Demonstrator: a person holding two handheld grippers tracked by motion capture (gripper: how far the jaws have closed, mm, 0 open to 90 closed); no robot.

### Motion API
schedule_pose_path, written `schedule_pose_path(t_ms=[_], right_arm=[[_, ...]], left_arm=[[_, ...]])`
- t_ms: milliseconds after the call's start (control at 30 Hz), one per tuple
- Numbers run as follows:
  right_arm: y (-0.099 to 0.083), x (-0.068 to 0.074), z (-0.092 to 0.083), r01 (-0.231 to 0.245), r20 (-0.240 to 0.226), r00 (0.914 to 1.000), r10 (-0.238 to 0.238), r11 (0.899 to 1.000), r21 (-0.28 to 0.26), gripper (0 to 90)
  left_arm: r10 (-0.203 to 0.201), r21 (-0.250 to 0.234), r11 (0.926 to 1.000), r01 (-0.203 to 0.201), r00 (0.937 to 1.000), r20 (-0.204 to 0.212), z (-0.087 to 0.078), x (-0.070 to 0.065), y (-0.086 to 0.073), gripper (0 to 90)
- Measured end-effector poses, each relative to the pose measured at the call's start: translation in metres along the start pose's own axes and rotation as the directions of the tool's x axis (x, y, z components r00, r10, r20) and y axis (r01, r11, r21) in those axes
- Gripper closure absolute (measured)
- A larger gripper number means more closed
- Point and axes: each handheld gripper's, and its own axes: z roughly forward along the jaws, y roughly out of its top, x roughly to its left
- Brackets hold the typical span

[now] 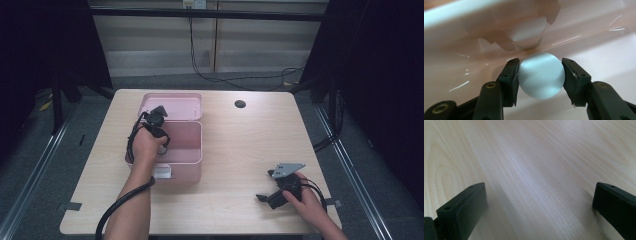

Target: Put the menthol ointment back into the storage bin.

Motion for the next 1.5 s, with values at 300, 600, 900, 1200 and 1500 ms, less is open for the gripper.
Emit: schedule_pose_path(t_ms=[300,600,900,1200,1500], right_arm=[[0.000,0.000,0.000,0.000,0.000,1.0000,0.000,1.000,0.000,0.0],[0.000,0.000,0.000,0.000,0.000,1.0000,0.000,1.000,0.000,0.0],[0.000,0.000,0.000,0.000,0.000,1.0000,0.000,1.000,0.000,0.0],[0.000,0.000,0.000,0.000,0.001,1.0000,0.000,1.000,0.000,0.0],[0.000,0.000,0.000,0.000,0.000,1.0000,0.000,1.000,0.000,0.0]], left_arm=[[0.020,-0.010,0.9997,-0.020,0.9998,-0.006,0.002,-0.001,0.000,48.8],[-0.008,-0.021,0.9997,0.008,0.9998,0.016,0.000,-0.001,0.000,43.1],[-0.021,-0.009,0.9997,0.021,0.9987,0.046,-0.012,0.001,-0.002,40.4],[-0.038,0.029,0.9989,0.036,0.9966,0.073,-0.031,0.006,-0.002,39.7],[-0.041,0.082,0.9961,0.033,0.9947,0.094,-0.043,0.006,-0.001,39.7]])
